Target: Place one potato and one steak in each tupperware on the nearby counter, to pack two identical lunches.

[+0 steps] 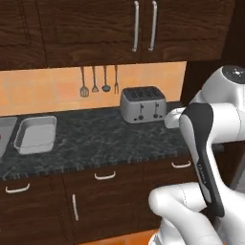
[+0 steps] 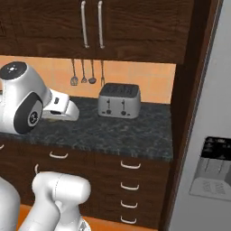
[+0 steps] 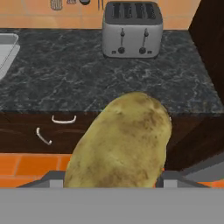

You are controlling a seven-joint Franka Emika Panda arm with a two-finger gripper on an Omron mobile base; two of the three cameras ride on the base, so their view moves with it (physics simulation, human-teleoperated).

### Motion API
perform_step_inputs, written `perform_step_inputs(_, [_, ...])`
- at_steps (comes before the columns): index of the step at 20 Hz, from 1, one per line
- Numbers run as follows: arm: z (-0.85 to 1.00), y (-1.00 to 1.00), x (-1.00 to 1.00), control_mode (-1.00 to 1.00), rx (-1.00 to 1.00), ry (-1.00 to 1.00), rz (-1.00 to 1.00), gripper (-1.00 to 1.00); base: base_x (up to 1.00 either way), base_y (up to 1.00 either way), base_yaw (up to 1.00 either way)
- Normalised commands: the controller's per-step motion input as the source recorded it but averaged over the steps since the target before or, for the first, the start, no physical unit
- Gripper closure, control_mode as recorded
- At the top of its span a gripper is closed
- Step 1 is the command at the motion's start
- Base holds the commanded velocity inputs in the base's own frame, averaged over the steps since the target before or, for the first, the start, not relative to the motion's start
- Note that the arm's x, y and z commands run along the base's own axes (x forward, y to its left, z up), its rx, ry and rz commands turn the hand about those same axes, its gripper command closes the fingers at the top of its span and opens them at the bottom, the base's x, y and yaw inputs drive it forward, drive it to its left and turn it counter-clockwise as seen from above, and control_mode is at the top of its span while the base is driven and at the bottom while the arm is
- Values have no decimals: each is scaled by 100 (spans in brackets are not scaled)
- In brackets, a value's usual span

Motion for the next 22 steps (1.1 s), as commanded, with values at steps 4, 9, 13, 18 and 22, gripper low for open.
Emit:
perform_step_inputs(4, [0,0,0,100,0,0,0,100,49,100,0])
perform_step_inputs(9, [0,0,0,100,0,0,0,100,15,100,0])
perform_step_inputs(13, [0,0,0,100,0,0,0,100,13,100,0])
perform_step_inputs(18, [0,0,0,100,0,0,0,100,41,100,0])
perform_step_inputs(22, [0,0,0,100,0,0,0,100,28,100,0])
